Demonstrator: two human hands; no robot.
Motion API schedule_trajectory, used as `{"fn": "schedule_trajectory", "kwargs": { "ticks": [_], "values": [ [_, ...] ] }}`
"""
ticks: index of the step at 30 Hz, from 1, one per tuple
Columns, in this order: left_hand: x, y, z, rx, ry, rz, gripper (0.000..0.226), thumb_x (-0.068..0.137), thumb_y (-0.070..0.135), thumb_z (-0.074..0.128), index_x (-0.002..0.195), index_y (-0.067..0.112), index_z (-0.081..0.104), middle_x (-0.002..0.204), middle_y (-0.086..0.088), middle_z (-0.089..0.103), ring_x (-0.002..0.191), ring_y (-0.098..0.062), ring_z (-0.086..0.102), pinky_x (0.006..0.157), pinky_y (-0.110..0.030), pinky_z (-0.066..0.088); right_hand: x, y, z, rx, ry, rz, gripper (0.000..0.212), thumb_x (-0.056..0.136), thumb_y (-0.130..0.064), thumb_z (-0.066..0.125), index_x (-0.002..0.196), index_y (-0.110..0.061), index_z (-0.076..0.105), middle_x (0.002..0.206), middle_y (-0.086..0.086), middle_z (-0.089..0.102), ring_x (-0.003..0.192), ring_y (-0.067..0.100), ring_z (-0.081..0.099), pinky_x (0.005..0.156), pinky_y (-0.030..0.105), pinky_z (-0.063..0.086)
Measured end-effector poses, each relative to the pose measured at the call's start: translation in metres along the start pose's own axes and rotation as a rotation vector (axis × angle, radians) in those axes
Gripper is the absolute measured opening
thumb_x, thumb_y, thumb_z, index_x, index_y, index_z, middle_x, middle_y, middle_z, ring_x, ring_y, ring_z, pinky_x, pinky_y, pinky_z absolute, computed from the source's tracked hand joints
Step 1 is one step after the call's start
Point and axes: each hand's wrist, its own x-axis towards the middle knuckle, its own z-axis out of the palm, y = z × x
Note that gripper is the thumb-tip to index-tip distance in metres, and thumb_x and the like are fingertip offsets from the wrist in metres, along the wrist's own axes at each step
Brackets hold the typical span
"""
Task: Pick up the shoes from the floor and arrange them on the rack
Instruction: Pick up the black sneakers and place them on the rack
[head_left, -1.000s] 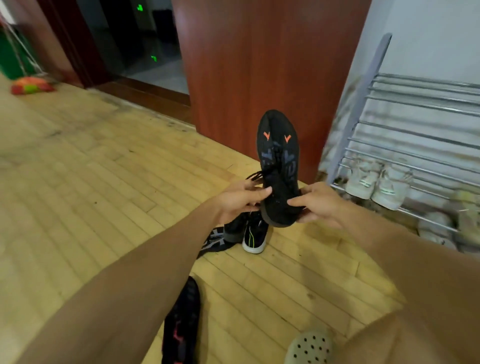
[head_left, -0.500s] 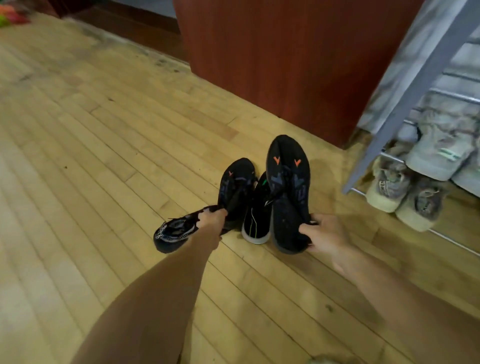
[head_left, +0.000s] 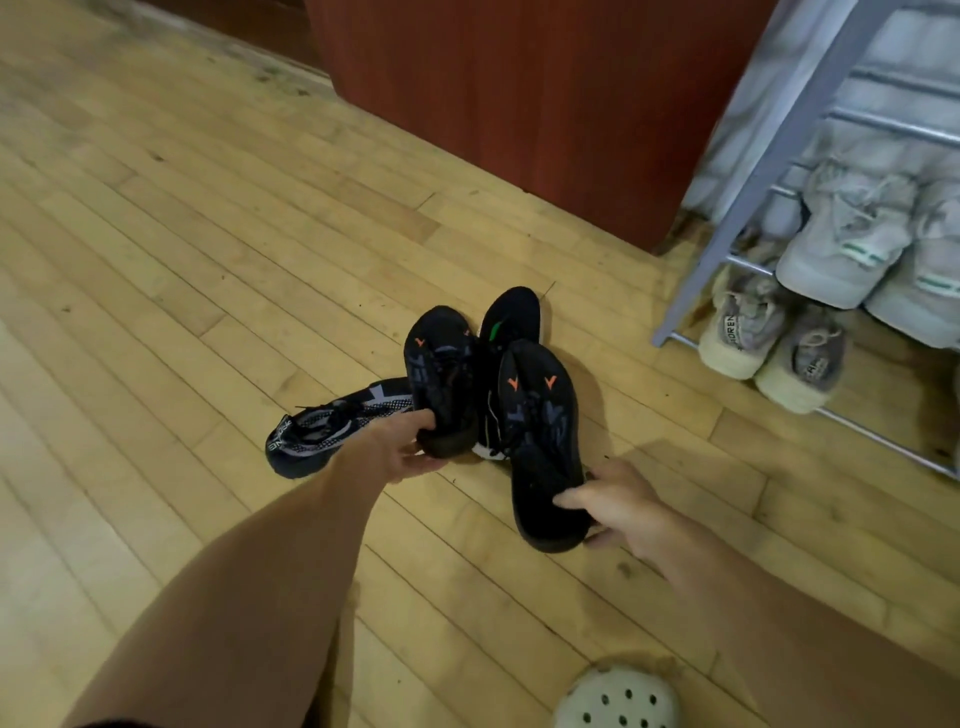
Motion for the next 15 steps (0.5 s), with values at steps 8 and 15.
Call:
{"fn": "schedule_trajectory", "kwargs": {
  "ticks": [8,15],
  "values": [
    [-0.043,-0.017,-0.01,0.022,-0.038,0.122,0.021,0.083,-0.003,0.062,0.103,-0.005,0.057,0.096,-0.019,0.059,0.081,-0.03,0.063,0.059,-0.042,0.061,-0.047,-0.002,-0.013,-0.141,0.149,0.012,0.037,0.079,-0.004,0.07,0.114,-0.004,0.061,0.114,0.017,0.065,0.099,0.035,0.064,0.07,0.044,0.061],
    [-0.135,0.013,0.009,0.006,-0.238,0.327,0.02,0.088,0.002,0.058,0.106,-0.004,0.058,0.111,-0.021,0.059,0.082,-0.029,0.063,0.059,-0.03,0.06,-0.135,-0.031,-0.064,-0.226,0.313,-0.112,0.033,0.079,-0.008,0.069,0.109,0.003,0.064,0.103,0.022,0.067,0.076,0.038,0.07,0.062,0.045,0.061]
  ]
}}
